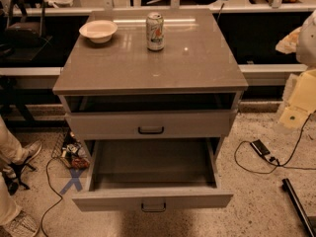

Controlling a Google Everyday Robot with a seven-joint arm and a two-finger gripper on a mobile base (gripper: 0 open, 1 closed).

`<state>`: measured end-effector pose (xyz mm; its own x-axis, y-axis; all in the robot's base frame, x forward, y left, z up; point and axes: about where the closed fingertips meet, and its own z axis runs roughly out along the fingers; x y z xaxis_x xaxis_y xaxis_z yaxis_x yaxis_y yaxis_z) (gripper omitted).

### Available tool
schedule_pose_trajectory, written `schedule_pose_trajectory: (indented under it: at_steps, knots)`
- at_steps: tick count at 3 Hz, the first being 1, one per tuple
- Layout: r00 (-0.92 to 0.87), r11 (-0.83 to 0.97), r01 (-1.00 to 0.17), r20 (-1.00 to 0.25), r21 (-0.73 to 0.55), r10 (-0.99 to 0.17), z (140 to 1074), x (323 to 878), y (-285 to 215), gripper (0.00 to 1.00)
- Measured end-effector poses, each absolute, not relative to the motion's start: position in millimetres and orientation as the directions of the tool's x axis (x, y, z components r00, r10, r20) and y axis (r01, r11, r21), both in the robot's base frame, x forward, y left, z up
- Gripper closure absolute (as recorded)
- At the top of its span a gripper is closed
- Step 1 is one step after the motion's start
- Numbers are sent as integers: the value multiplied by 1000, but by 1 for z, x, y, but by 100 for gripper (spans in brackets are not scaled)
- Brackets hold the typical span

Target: Close middle drawer

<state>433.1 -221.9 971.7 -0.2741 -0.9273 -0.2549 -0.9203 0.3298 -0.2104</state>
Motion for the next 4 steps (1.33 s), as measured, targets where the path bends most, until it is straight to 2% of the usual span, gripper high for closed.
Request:
schedule_pose_trajectory:
  at_steps: [2, 3, 4]
  knots:
    - [-495, 520, -851, -433, 68, -753, 859, 410, -180, 0]
    - [-598, 548, -798, -444, 251, -668, 770, 399, -136, 0]
    - [-621, 552, -783, -412, 288, -667, 736, 383, -132, 0]
